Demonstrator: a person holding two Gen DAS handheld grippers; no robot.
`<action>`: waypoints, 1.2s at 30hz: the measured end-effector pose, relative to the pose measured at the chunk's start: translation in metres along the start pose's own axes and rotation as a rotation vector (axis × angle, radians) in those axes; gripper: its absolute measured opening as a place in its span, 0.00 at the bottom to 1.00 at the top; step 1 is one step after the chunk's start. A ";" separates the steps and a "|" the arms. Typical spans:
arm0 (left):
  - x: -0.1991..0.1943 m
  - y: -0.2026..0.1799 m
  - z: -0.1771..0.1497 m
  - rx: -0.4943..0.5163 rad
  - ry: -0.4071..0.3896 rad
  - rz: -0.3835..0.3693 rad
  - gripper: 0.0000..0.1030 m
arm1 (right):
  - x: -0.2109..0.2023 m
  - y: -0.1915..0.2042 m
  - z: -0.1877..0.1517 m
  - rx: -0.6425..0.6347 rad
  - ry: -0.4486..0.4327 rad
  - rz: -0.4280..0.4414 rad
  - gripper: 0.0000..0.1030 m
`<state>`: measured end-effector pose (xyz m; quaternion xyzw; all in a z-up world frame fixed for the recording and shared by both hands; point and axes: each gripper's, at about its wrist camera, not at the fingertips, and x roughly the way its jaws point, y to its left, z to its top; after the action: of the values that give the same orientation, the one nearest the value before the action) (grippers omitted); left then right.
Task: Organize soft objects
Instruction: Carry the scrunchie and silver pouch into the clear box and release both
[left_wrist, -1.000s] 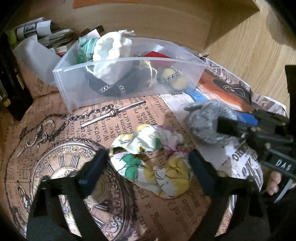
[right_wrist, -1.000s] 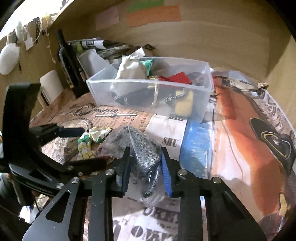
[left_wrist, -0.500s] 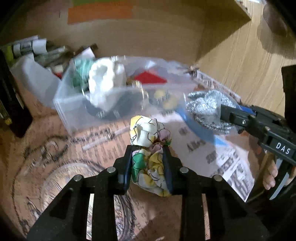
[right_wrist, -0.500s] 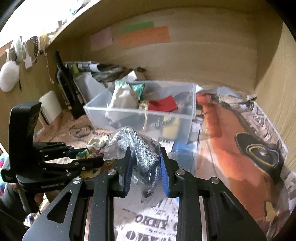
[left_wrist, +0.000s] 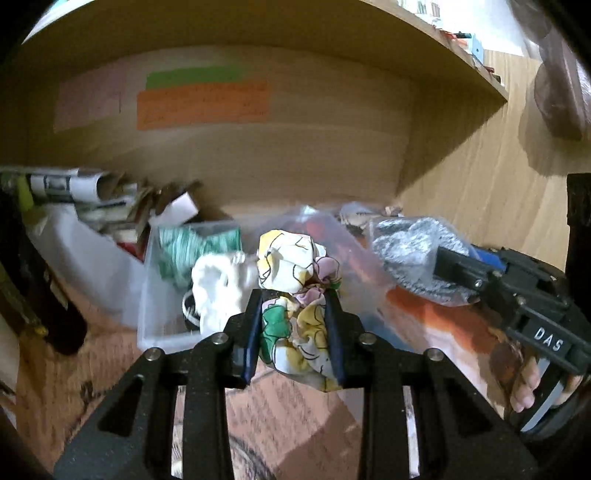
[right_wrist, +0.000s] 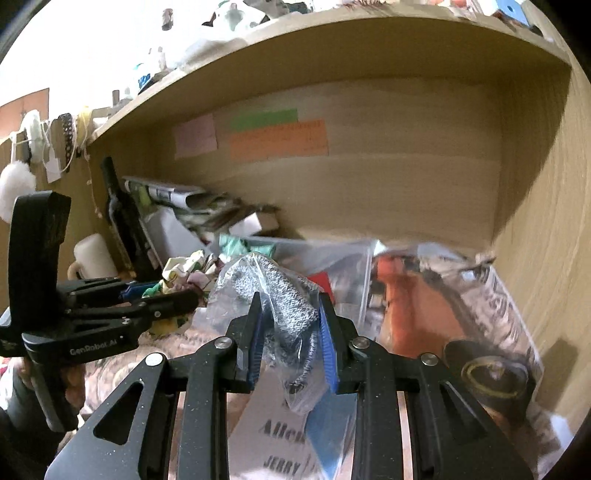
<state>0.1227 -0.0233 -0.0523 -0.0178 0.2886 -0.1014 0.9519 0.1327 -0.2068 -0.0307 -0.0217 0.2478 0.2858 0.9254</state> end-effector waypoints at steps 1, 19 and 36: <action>0.005 -0.001 0.005 0.002 0.001 0.001 0.29 | 0.003 -0.001 0.002 -0.002 -0.003 -0.003 0.24; 0.097 0.015 0.016 -0.008 0.157 0.023 0.31 | 0.089 -0.018 0.010 0.009 0.132 -0.071 0.24; 0.057 0.017 0.015 -0.024 0.058 0.028 0.59 | 0.092 -0.015 0.007 0.001 0.176 -0.071 0.44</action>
<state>0.1806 -0.0186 -0.0725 -0.0221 0.3174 -0.0850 0.9442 0.2099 -0.1707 -0.0694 -0.0552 0.3272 0.2497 0.9097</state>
